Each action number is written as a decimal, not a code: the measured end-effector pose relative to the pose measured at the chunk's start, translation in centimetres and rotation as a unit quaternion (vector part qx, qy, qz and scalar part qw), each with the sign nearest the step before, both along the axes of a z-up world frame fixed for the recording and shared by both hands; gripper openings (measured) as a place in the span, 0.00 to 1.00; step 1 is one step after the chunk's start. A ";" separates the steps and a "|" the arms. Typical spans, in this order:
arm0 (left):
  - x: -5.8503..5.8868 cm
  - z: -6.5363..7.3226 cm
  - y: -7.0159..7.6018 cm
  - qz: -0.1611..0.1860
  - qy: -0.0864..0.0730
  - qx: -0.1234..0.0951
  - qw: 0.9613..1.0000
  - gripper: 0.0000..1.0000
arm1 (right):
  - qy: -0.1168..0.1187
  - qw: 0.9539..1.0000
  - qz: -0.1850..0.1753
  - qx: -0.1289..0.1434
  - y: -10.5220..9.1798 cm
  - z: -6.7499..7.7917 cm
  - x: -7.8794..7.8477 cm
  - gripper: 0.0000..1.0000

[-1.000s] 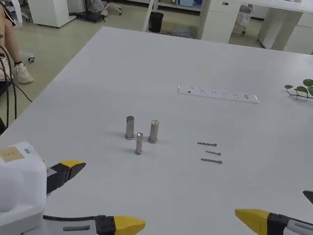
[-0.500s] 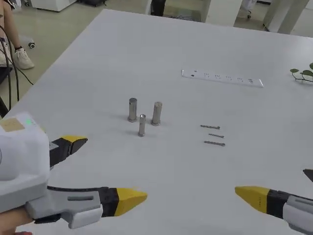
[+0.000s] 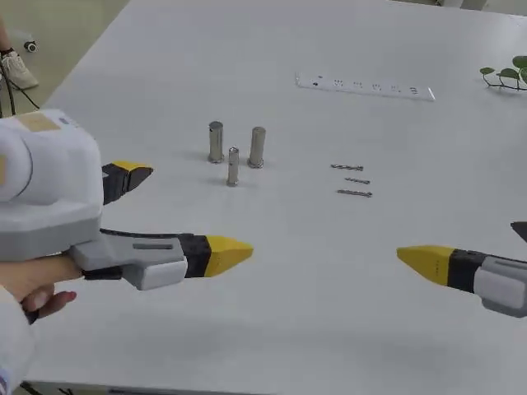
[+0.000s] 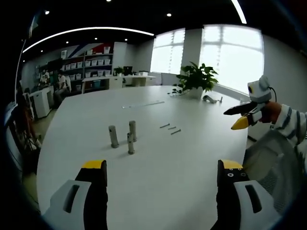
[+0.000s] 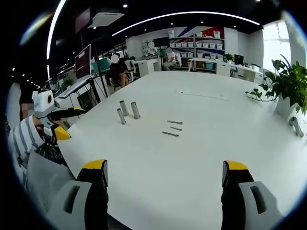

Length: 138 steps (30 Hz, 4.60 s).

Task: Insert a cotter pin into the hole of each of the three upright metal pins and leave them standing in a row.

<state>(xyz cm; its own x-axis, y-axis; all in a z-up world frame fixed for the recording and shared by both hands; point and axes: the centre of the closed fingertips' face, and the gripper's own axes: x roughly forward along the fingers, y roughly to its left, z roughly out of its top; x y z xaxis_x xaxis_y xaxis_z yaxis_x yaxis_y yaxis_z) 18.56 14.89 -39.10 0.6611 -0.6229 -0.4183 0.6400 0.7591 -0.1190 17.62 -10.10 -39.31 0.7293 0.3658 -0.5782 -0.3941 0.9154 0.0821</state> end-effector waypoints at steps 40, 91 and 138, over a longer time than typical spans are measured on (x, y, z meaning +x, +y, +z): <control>7.4 -0.9 0.3 -0.023 -0.007 0.037 0.999 0.70 | 0.009 1.000 -0.016 -0.022 -1.7 -0.4 0.2 0.98; 13.6 -7.0 -3.0 -0.061 0.046 0.079 0.994 0.12 | 0.048 0.999 -0.011 -0.016 -0.9 -2.5 0.2 0.97; 7.2 -3.0 -9.7 -0.211 -0.018 0.085 0.974 0.05 | 0.025 1.000 -0.010 0.003 -1.3 -1.3 0.2 0.97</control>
<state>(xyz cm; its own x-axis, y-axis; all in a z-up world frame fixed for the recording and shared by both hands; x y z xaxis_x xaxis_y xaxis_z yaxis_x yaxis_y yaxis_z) 25.74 5.21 -42.13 0.3776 -0.7665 -0.5196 0.9005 0.4347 0.0131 17.83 -11.39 -40.66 0.7062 0.3550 -0.6126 -0.3713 0.9224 0.1064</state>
